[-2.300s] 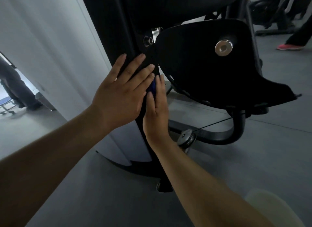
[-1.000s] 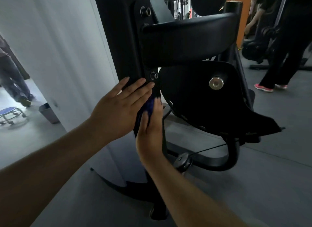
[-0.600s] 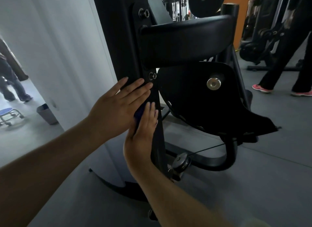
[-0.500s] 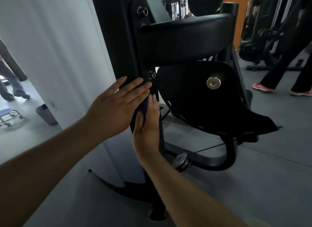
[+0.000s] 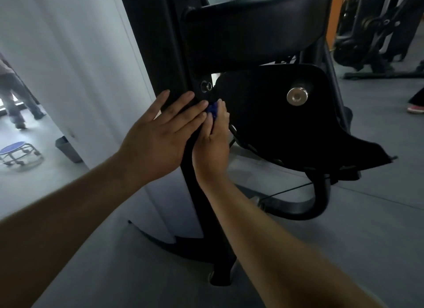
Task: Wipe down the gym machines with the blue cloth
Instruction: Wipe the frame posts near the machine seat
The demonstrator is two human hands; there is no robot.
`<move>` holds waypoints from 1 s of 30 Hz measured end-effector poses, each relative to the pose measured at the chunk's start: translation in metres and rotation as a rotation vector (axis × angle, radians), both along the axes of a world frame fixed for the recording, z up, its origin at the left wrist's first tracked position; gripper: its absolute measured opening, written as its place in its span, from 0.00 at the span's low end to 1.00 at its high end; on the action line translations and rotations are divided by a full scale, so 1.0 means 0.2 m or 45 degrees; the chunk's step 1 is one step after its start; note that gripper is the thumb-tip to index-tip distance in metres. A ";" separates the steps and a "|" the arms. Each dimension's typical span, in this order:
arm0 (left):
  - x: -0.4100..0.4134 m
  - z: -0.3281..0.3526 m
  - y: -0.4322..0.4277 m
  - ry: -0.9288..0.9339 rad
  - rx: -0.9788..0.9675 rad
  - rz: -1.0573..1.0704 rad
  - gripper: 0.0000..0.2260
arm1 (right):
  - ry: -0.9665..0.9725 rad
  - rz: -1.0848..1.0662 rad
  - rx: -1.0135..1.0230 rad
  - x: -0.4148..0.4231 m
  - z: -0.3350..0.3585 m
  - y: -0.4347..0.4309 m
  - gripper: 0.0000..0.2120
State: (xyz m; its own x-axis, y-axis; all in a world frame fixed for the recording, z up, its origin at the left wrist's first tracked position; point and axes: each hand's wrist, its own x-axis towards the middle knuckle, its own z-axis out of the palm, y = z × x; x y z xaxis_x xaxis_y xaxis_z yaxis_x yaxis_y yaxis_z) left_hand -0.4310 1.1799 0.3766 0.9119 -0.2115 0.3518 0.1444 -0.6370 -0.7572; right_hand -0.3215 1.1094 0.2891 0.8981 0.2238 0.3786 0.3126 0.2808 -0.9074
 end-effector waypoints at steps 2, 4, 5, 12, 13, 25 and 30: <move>0.01 -0.01 -0.01 -0.018 0.008 0.028 0.29 | -0.063 -0.025 -0.019 -0.11 -0.09 0.00 0.26; 0.02 -0.02 -0.02 -0.029 0.032 0.052 0.30 | -0.139 -0.024 -0.065 -0.20 -0.21 -0.02 0.26; 0.02 -0.02 -0.02 -0.032 0.042 0.063 0.30 | -0.153 -0.009 -0.073 -0.20 -0.24 -0.03 0.26; 0.04 -0.09 -0.06 -0.083 0.012 0.097 0.28 | 0.015 0.018 -0.043 -0.02 -0.15 -0.01 0.25; 0.04 -0.11 -0.06 -0.064 0.042 0.100 0.28 | 0.014 0.027 -0.054 -0.07 -0.23 -0.02 0.25; 0.10 -0.19 -0.09 0.112 0.121 0.156 0.29 | 0.092 0.111 -0.126 -0.08 -0.36 -0.05 0.26; 0.10 -0.19 -0.07 0.100 0.151 0.148 0.29 | 0.231 0.124 -0.171 -0.12 -0.52 -0.07 0.26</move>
State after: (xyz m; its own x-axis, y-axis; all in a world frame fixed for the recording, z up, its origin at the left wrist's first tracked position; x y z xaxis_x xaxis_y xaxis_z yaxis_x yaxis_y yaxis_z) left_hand -0.4102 1.1652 0.3384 0.9563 -0.1384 0.2575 0.1496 -0.5251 -0.8378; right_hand -0.3460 1.0947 0.1853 0.9203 0.3501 0.1744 0.1188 0.1747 -0.9774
